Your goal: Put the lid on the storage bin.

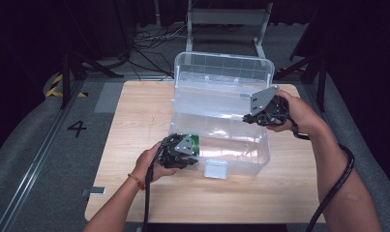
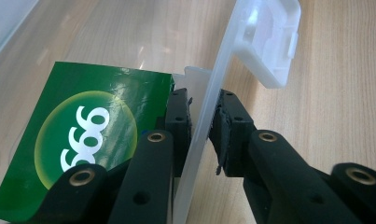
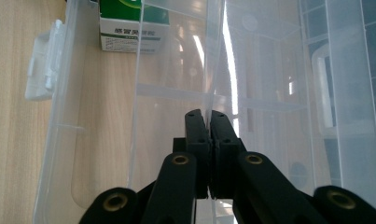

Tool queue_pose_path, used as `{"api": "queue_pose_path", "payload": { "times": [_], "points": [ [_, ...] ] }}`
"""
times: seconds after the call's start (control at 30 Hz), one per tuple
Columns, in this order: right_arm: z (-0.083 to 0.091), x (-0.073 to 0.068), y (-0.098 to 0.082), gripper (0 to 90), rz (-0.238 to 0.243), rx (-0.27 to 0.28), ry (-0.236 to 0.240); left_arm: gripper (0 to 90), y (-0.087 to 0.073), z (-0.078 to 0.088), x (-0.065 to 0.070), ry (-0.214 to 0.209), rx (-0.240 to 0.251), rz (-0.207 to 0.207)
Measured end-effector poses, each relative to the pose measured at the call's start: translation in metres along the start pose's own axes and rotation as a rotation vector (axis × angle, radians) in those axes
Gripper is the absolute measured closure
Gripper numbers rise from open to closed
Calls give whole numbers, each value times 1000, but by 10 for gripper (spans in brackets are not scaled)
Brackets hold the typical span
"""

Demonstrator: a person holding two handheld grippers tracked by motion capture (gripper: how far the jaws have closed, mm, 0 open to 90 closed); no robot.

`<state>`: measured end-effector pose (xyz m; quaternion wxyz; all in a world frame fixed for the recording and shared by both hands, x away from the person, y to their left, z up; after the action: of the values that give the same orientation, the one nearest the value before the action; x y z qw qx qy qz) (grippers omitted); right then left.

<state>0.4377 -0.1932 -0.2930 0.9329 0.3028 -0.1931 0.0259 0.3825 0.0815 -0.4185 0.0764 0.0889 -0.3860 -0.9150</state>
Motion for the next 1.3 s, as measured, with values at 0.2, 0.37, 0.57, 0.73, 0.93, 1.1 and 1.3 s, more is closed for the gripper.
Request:
{"api": "queue_pose_path", "payload": {
  "times": [0.2, 0.37, 0.57, 0.73, 0.93, 1.1, 1.3],
  "points": [
    [1, -6, 0, 886, 4, 2, 0, 775, 0, 0, 0, -1, 0, 0],
    [1, -11, 0, 884, 6, 1, -1, 775, 0, 0, 0, 1, 1, 3],
    [1, -16, -1, 883, 6, 5, 3, 774, 0, 0, 1, 3, 6, 6],
    [1, -20, -2, 881, 11, 5, 10, 773, 0, 0, 0, 5, 5, 1],
    [1, -25, -3, 878, 17, 2, 10, 772, -1, 0, 1, 6, 7, -1],
    [0, -29, -4, 876, 18, 3, 17, 771, -1, 0, 1, 8, 8, 2],
    [0, -33, -6, 871, 10, 11, 10, 765, -1, 0, 1, 13, 14, -3]
  ]
}}
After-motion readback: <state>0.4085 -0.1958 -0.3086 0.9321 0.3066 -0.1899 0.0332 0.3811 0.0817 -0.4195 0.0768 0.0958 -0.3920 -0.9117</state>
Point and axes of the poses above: each handheld gripper's, and its own axes: z roughly backward along the jaws, y roughly out of its top, x roughly to its right, the point moved 2 cm from there along -z, roughly forward along the jaws, and after that the axes turned 9 degrees about x, right-handed, at the moved point
